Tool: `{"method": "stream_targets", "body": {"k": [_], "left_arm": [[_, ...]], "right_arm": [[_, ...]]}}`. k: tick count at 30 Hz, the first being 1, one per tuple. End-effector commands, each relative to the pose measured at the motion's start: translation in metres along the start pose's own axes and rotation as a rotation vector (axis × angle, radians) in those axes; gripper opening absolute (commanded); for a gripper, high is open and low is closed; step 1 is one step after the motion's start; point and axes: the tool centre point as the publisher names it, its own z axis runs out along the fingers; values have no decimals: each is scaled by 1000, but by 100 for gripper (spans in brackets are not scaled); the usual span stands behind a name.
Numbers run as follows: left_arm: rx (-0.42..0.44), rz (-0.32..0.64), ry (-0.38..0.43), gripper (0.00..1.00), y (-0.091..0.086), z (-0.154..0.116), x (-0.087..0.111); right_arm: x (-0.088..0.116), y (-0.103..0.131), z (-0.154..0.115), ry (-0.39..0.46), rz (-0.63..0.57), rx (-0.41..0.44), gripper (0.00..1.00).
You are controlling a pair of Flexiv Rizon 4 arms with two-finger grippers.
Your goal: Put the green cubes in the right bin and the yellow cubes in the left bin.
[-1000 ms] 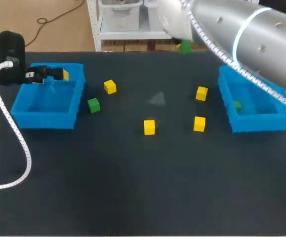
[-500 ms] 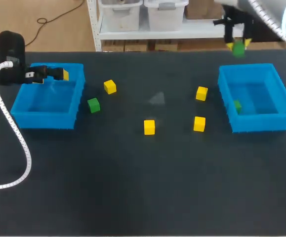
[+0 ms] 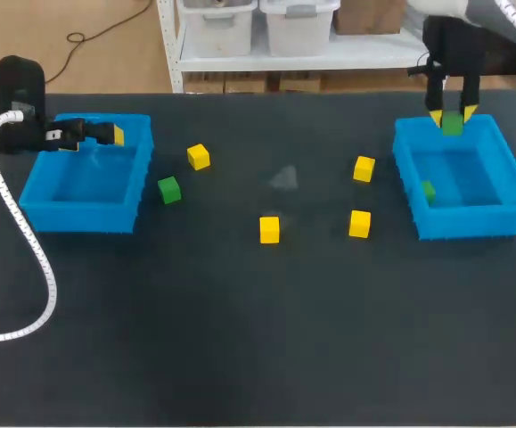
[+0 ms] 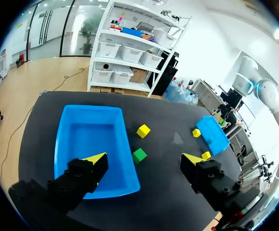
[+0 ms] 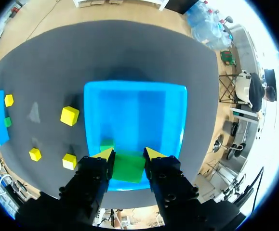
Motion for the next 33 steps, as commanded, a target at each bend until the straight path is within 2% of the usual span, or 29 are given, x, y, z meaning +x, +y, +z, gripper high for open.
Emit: {"method": "stream_targets", "body": {"k": [1,6,10,11,12,13,20,24,28,33], "left_arm": [[6,1,-5,100,1,0,1],[6,1,-5,100,1,0,1],[6,1,-5,100,1,0,1],[6,1,-5,100,1,0,1],[6,1,-5,100,1,0,1],[6,1,-5,100,1,0,1],[6,1,-5,100,1,0,1],[6,1,-5,100,1,0,1],[6,1,-5,100,1,0,1],[6,1,-5,100,1,0,1]], "right_arm": [[21,-7,9,-184,12,-8,0],[30,-9,17,-166,21,-14,0],[30,-9,21,-161,24,-16,0],[30,-9,22,-161,23,-16,19],[29,-8,22,-158,19,-14,92],[29,-8,22,-158,18,-14,100],[23,-7,20,-175,8,-16,100],[5,7,-2,-231,-36,-13,100],[-24,47,-34,-303,-145,-15,100],[-54,127,-55,-348,-336,-36,100]]}}
